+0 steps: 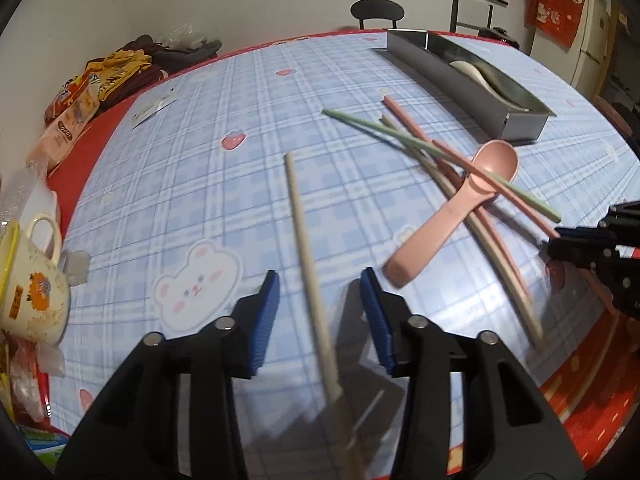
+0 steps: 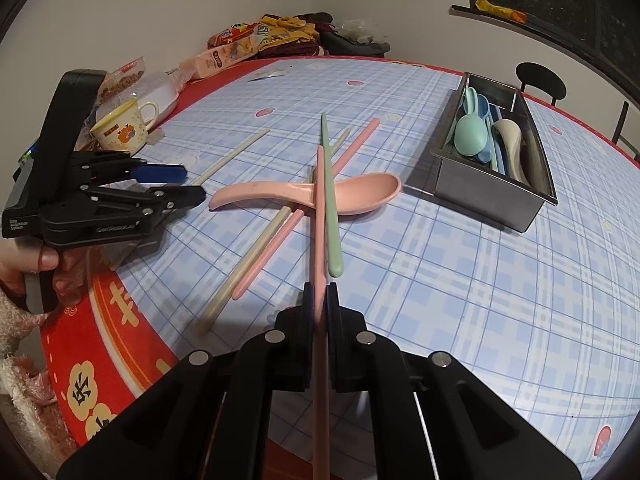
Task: Organize utensils
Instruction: 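Close the left tool on a beige chopstick while the right tool holds the pink chopstick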
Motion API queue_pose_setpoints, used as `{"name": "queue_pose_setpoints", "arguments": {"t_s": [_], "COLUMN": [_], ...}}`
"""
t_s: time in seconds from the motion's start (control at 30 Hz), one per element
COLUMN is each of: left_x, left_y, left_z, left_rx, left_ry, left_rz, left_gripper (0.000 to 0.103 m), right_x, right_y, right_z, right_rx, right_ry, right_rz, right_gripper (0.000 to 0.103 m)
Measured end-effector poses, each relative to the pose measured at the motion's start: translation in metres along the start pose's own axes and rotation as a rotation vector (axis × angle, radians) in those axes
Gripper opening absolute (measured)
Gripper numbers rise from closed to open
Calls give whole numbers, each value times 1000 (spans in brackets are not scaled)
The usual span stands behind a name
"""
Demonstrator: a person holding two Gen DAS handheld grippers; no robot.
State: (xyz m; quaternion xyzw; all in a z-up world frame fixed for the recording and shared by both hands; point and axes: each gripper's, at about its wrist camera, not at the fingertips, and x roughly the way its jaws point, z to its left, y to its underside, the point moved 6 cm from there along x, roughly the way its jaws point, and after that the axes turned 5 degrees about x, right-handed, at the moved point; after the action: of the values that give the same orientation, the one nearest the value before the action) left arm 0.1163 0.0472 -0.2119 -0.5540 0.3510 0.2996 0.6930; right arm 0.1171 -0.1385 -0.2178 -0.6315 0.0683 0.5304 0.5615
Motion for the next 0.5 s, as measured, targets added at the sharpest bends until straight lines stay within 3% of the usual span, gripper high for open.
{"name": "queue_pose_setpoints", "arguments": {"t_s": [0.07,0.27,0.33,0.4,0.5], "left_x": [1,-1,-3,-3,-4], "left_y": [-1,4,6,7,8], "left_z": [-1,-1,-2,-2,1], "left_rx": [-11,-21,-20,-20,-40], "left_ry": [24,28,23,12,24], "left_rz": [-11,-44,-52,-58,-64], "left_gripper": [33,30,24,11,10], "right_x": [0,1,1,1,1], "right_y": [0,0,-1,-1,-1], "right_z": [-1,-1,-1,-1,-1], "right_rx": [2,6,7,7,10], "right_ry": [-2,-7,-8,-8,-12], "right_rz": [0,3,3,2,3], "right_gripper": [6,6,6,7,6]}}
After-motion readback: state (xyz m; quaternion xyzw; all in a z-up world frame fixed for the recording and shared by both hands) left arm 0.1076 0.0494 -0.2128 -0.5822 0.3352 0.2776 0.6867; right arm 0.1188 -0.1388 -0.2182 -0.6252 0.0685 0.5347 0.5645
